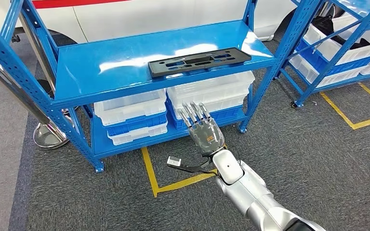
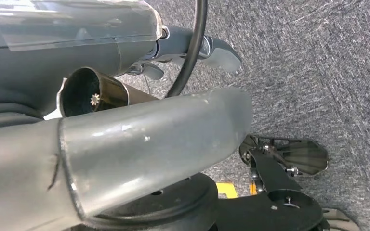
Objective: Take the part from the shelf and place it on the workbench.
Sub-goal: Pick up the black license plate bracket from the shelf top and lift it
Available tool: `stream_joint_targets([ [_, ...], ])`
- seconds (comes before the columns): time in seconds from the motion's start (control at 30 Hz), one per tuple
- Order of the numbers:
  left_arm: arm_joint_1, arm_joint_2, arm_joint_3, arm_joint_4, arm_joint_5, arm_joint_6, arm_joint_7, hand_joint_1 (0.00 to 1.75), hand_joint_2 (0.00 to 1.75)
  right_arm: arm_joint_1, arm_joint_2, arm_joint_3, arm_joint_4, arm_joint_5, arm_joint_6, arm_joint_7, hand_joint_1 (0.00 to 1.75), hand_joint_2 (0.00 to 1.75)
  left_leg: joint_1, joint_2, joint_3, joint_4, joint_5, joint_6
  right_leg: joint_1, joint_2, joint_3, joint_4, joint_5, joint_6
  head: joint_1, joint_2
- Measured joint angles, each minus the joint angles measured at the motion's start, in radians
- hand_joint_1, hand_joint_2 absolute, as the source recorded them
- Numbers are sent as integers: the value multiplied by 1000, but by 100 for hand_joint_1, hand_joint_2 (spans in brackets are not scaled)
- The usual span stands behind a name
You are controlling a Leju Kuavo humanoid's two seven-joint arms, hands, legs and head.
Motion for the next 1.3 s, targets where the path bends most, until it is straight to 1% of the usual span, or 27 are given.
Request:
stream_joint_targets([
  [0.03,1,0,0,0,0,0,0,0,0,5,0,-1,-5,-1,0,-4,0,175,-1,-1,3,0,-3,1,0,0,-34,45,-6,0,0,0],
  [0.07,2,0,0,0,-1,0,0,0,0,9,0,-1,-9,-1,0,-7,0,175,-1,-2,8,0,-8,0,0,-1,-55,59,6,-2,0,0],
  [0.1,3,0,0,0,-1,0,0,0,0,12,-1,-2,-13,-2,0,-10,0,175,-1,-4,16,0,-15,-1,1,-1,-57,33,40,-6,0,0],
  [0.17,4,-1,0,1,-1,0,0,0,0,13,-1,-4,-21,-5,0,-16,0,175,-1,-6,37,-1,-33,-5,4,-1,-22,-89,132,-18,-1,0],
  [0.2,3,-2,0,1,-1,0,0,0,0,13,-1,-5,-25,-8,0,-20,0,175,0,-5,44,-2,-42,-9,10,-1,-7,-143,160,-24,-1,0],
  [0.23,1,-3,0,2,-1,1,-1,0,0,14,-1,-6,-29,-10,0,-24,0,175,1,-5,46,-3,-49,-15,16,-1,4,-179,170,-29,-1,0],
  [0.3,-3,-5,0,3,-1,2,-1,0,0,16,-1,-7,-36,-13,0,-31,0,175,2,-3,53,-10,-54,-28,25,-2,12,-203,156,-38,-1,0],
  [0.37,-3,-6,0,3,-1,2,-1,0,0,18,0,-7,-46,-15,-1,-33,0,175,1,0,57,5,-48,-36,18,-2,38,-225,146,-49,-1,0],
  [0.43,-3,-6,0,3,-2,3,-1,0,0,18,2,-8,-50,-17,-1,-35,0,175,2,0,9,96,-48,-44,8,-1,73,-248,136,-57,-5,0],
  [0.5,-4,-6,0,3,-1,3,-1,0,0,20,4,-8,-50,-19,-1,-37,0,175,9,-1,-80,221,-88,-55,4,-2,99,-260,122,-60,-8,0],
  [0.57,-2,-6,0,4,-1,3,-1,0,0,24,5,-8,-50,-19,-1,-40,0,175,17,0,-150,271,-125,-69,-1,1,124,-262,102,-54,-8,0],
  [0.6,1,-6,0,4,-1,4,0,0,0,25,6,-8,-50,-19,-1,-41,0,175,22,0,-167,253,-111,-76,-5,3,138,-262,91,-48,-8,0],
  [0.63,4,-6,0,5,-1,4,0,0,0,26,6,-8,-50,-19,-1,-41,0,175,28,0,-172,207,-68,-83,-10,5,151,-260,79,-41,-8,0],
  [0.7,11,-6,0,7,-1,4,0,0,0,27,7,-8,-50,-20,-1,-41,0,175,36,3,-173,94,45,-94,-16,8,170,-253,57,-24,-9,0],
  [0.73,11,-7,0,8,-1,4,0,0,0,28,7,-8,-50,-20,-1,-41,0,175,36,3,-173,60,81,-90,-16,8,172,-250,48,-15,-9,0],
  [0.77,10,-7,0,9,-1,4,0,0,0,28,7,-8,-50,-20,0,-42,0,175,35,3,-177,47,96,-81,-14,8,172,-246,42,-8,-9,0],
  [0.83,7,-7,0,10,-1,4,0,0,0,27,8,-8,-53,-20,-1,-43,0,175,29,-1,-173,52,89,-56,-14,7,175,-245,34,4,-8,0],
  [0.9,8,-7,0,10,-1,5,0,0,0,25,10,-9,-57,-20,-1,-44,0,175,28,-3,-156,47,82,-41,-18,2,170,-217,25,12,-8,0],
  [0.97,6,-7,0,10,-1,6,0,0,0,21,11,-10,-60,-20,-1,-44,0,175,24,-3,-136,42,71,-27,-17,-3,112,-110,-5,15,-7,0],
  [1.03,2,-7,0,10,-1,6,0,0,0,21,10,-11,-60,-20,-1,-44,0,175,16,-5,-120,41,57,-18,-12,-6,18,25,-46,13,-7,0],
  [1.07,2,-7,0,10,-1,6,0,0,0,22,10,-12,-59,-20,-1,-44,0,175,11,-6,-110,41,48,-15,-6,-6,-16,59,-49,7,-7,0],
  [1.1,3,-7,0,10,-1,6,0,0,0,23,10,-12,-59,-20,-1,-44,0,175,4,-8,-98,41,39,-13,0,-6,-33,56,-30,-4,-7,0],
  [1.13,4,-7,0,10,-1,6,0,0,0,23,10,-12,-59,-20,-1,-44,0,175,-3,-9,-85,40,30,-11,9,-5,-31,16,7,-19,-7,0],
  [1.2,6,-10,0,11,-1,5,0,0,0,23,10,-13,-59,-20,-1,-44,0,175,-13,-11,-60,35,12,-8,36,-4,-1,-120,106,-68,-12,0],
  [1.23,6,-13,0,11,-1,5,0,0,0,23,10,-14,-59,-21,-1,-44,0,175,-12,-11,-52,31,6,-9,47,-2,16,-176,135,-87,-16,0],
  [1.27,5,-15,0,11,-1,5,0,0,0,22,10,-15,-59,-21,-1,-44,0,175,-8,-11,-47,24,2,-12,57,0,29,-213,151,-101,-20,0],
  [1.3,3,-18,0,11,-1,4,0,0,0,21,11,-16,-60,-21,-1,-44,0,175,-5,-10,-41,17,3,-17,61,1,39,-230,147,-108,-24,0],
])
